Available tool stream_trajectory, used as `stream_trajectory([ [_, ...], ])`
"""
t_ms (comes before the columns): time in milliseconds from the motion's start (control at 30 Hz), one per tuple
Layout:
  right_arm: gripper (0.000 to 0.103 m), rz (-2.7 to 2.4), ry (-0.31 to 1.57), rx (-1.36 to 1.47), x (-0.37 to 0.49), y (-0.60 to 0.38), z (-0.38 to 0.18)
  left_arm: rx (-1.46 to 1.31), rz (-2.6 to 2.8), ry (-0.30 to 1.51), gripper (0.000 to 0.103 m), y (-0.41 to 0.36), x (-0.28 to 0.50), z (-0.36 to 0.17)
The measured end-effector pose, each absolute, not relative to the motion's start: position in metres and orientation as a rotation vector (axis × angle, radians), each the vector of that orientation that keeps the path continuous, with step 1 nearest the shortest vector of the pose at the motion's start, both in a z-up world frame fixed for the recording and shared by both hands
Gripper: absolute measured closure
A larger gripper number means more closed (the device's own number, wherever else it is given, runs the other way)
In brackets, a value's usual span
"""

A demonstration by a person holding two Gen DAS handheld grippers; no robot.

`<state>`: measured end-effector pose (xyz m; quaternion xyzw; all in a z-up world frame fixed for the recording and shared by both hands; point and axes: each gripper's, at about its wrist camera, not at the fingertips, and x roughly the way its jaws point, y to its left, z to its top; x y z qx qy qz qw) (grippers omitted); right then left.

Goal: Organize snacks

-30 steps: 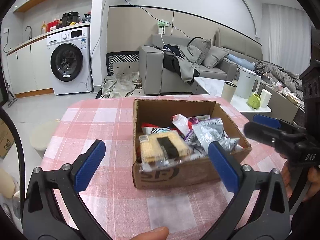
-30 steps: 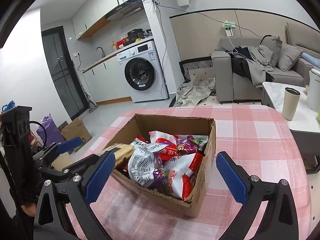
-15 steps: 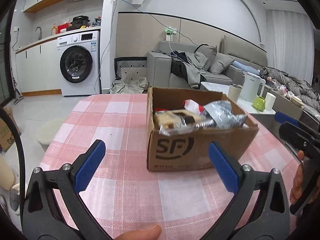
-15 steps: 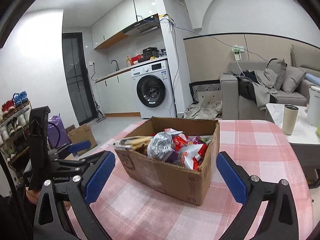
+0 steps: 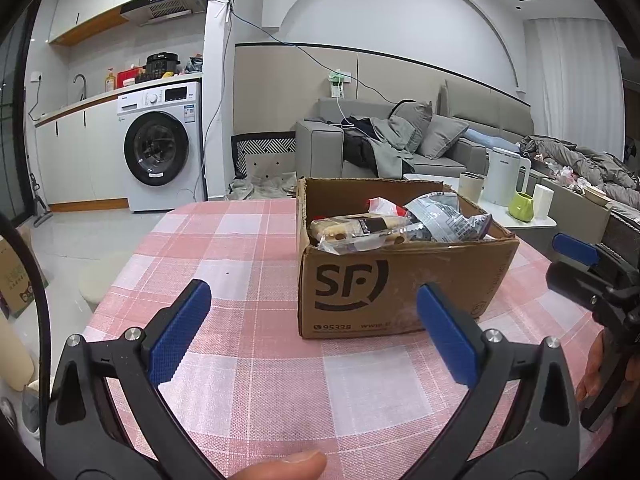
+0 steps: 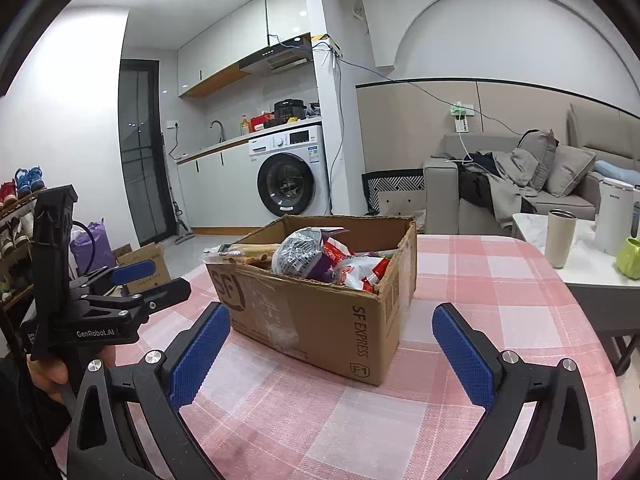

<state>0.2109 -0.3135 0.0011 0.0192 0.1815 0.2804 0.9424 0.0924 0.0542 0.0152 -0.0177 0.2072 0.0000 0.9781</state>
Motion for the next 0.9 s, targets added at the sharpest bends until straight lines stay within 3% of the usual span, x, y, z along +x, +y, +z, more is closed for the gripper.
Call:
stream_trajectory([
  [900, 0.000, 0.566, 0.352, 0.055, 0.2121, -0.3188, 0.0019, -0.031, 0.002, 0.403, 0.001, 0.0528, 0.0921, 0.0091],
])
